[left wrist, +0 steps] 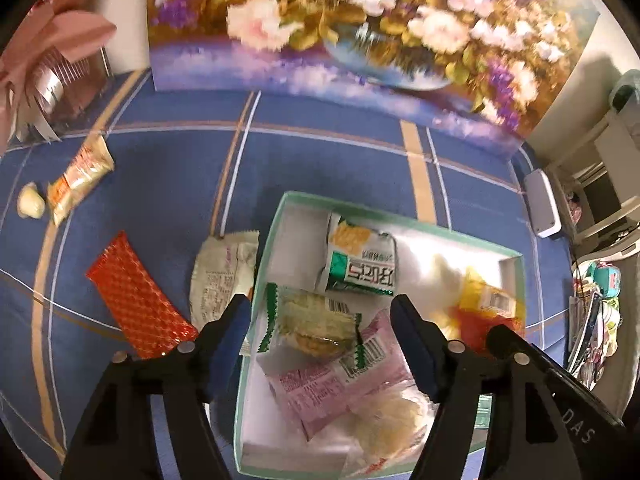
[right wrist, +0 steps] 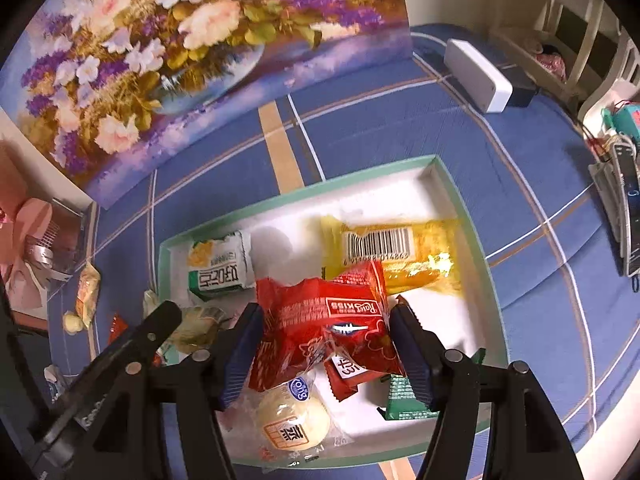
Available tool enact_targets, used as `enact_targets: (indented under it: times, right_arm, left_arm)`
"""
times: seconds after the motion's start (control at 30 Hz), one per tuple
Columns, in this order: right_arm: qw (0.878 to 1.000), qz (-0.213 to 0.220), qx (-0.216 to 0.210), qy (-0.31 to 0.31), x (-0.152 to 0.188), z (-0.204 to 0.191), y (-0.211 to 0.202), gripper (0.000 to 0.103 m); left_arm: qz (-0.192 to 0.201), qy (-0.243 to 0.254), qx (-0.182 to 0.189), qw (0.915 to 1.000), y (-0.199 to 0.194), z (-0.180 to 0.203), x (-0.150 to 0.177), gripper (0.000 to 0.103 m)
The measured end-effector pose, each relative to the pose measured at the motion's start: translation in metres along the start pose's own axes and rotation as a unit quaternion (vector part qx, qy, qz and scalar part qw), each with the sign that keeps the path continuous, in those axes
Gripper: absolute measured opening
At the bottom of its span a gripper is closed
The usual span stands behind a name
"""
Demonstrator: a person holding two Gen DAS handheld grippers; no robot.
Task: Organize snacks
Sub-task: 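Open both tools to drop the bread packet and candy bag into the tray, then move both tools back toward the remaining snacks beside the tray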
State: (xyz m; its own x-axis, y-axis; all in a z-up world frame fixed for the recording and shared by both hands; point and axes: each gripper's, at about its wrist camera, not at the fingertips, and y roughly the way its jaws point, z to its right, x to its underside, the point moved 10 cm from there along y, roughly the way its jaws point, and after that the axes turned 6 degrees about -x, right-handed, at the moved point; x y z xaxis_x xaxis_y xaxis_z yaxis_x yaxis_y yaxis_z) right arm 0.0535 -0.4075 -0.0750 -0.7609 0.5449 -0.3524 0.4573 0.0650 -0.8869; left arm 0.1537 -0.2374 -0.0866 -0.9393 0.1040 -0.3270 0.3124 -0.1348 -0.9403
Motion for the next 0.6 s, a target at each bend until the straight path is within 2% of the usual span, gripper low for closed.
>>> enact_targets:
  times: [0.23,0.47,0.6]
  right_arm:
    - [1.000,0.026,0.001,-0.008,-0.010,-0.005,-0.024,0.069]
    - [0.999,0.036,0.003,-0.017,-0.012,-0.009,-0.032,0.069]
    - [0.999,0.037,0.004,-0.023,-0.011,-0.012,-0.031,0.077]
  left_arm:
    - [0.028,0.006,-0.012,0.9995,-0.024,-0.001,-0.010,0.081]
    - [0.047,0.007,-0.026,0.9985,-0.036,-0.007,-0.017,0.082]
    - [0.055,-0.002,-0.036,0.9978,-0.037,-0.015,-0.019,0.089]
